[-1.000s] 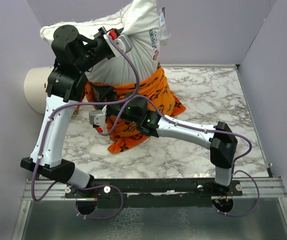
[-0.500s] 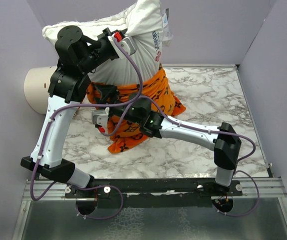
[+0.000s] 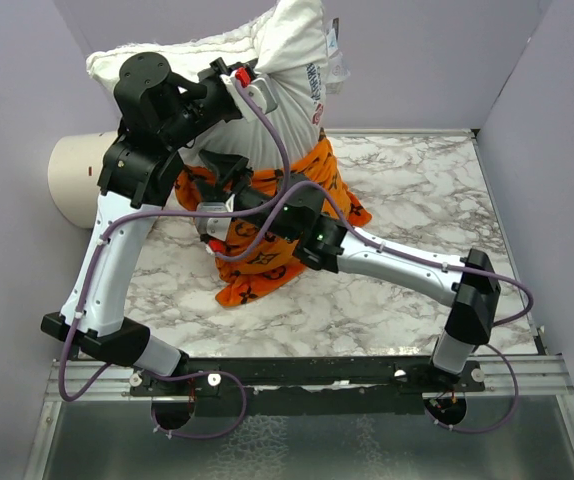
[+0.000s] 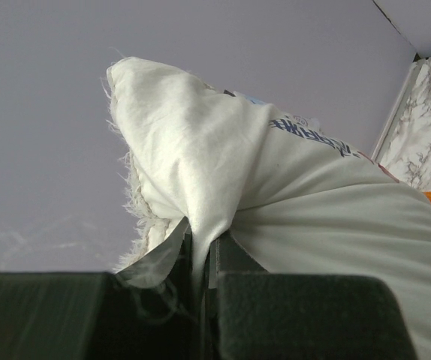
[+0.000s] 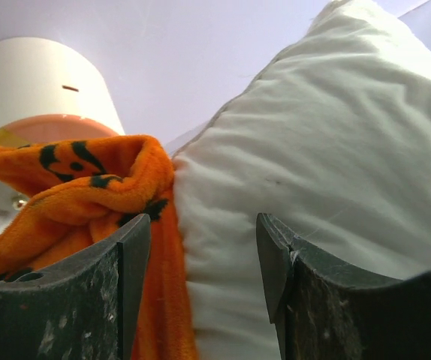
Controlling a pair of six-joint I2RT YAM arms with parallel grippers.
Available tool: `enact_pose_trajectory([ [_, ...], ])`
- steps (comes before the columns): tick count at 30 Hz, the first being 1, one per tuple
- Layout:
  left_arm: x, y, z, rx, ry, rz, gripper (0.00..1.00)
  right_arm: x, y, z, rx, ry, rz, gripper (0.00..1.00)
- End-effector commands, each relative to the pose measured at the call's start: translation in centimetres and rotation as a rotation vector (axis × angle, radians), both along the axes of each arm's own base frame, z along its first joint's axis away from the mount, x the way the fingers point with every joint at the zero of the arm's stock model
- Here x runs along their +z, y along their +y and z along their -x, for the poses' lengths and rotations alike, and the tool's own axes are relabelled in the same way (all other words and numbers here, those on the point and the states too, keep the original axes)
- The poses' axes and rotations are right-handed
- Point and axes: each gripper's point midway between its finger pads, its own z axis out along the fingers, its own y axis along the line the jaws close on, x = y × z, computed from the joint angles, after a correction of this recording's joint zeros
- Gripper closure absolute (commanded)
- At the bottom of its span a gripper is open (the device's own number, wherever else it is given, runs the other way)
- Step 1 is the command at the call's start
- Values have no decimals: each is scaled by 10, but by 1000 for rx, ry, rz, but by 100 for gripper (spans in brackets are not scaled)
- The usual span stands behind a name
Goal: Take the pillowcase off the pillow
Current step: Remove the pillow from the pillowcase.
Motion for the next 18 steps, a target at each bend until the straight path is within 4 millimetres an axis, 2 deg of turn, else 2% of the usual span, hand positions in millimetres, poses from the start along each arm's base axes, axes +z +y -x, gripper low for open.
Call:
enact_pose_trajectory([
  [1, 88, 17, 42, 6, -279, 104, 100, -32, 18, -11, 8, 120, 56, 42],
  [18, 106, 17, 52, 0, -330, 116, 100, -93, 19, -43, -117, 304, 132, 46],
])
